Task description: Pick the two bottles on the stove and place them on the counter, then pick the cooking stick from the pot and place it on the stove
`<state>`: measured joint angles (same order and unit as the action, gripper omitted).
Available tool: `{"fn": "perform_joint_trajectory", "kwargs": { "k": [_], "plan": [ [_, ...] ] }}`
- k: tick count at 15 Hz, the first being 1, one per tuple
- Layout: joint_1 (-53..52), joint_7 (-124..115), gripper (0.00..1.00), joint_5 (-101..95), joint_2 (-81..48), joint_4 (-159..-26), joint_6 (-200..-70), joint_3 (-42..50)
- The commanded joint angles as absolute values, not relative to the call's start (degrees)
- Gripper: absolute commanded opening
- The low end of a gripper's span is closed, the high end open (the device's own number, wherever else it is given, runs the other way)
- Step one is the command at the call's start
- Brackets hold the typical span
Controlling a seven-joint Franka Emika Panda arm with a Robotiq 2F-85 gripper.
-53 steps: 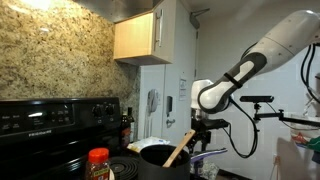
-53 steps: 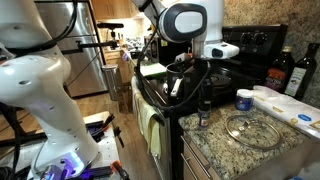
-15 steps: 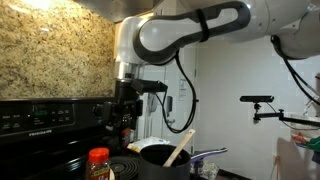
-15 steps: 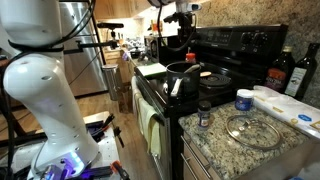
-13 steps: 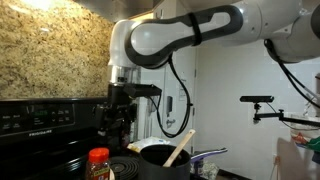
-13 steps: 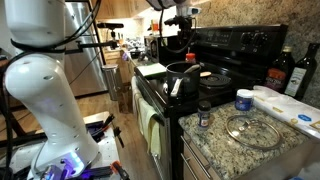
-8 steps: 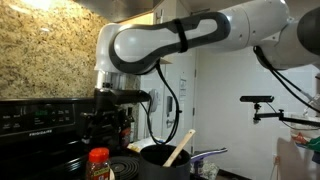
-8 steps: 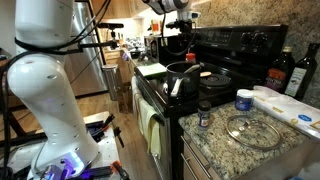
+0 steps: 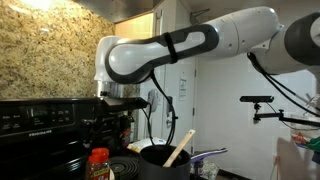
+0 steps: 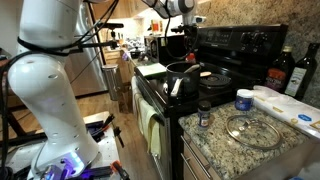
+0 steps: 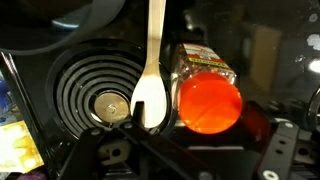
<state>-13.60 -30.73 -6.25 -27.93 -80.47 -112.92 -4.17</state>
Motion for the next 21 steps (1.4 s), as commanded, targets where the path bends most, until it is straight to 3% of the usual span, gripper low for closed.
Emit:
{"fn": "perform_joint_trajectory", "kwargs": {
  "k": [1, 4, 5, 6, 8, 13, 21],
  "plan": [
    [-14.16, -31.03, 1.0, -4.19, -29.71, -78.58, -112.29, -3.5],
    [-14.64, -30.23, 1.0, -4.29, -29.99, -78.52, -112.24, -3.66],
    [-14.87, -30.39, 0.95, -4.45, -30.05, -78.51, -112.15, -3.6],
    [-15.03, -30.11, 0.74, -4.54, -30.05, -78.6, -112.03, -3.64],
    [-15.35, -30.18, 0.68, -4.57, -30.07, -78.67, -111.95, -3.61],
    [-15.54, -30.01, 0.36, -4.49, -29.9, -78.93, -111.99, -3.57],
    [-15.09, -29.28, 0.36, -5.01, -25.05, -79.8, -109.27, -3.09]
  ]
}}
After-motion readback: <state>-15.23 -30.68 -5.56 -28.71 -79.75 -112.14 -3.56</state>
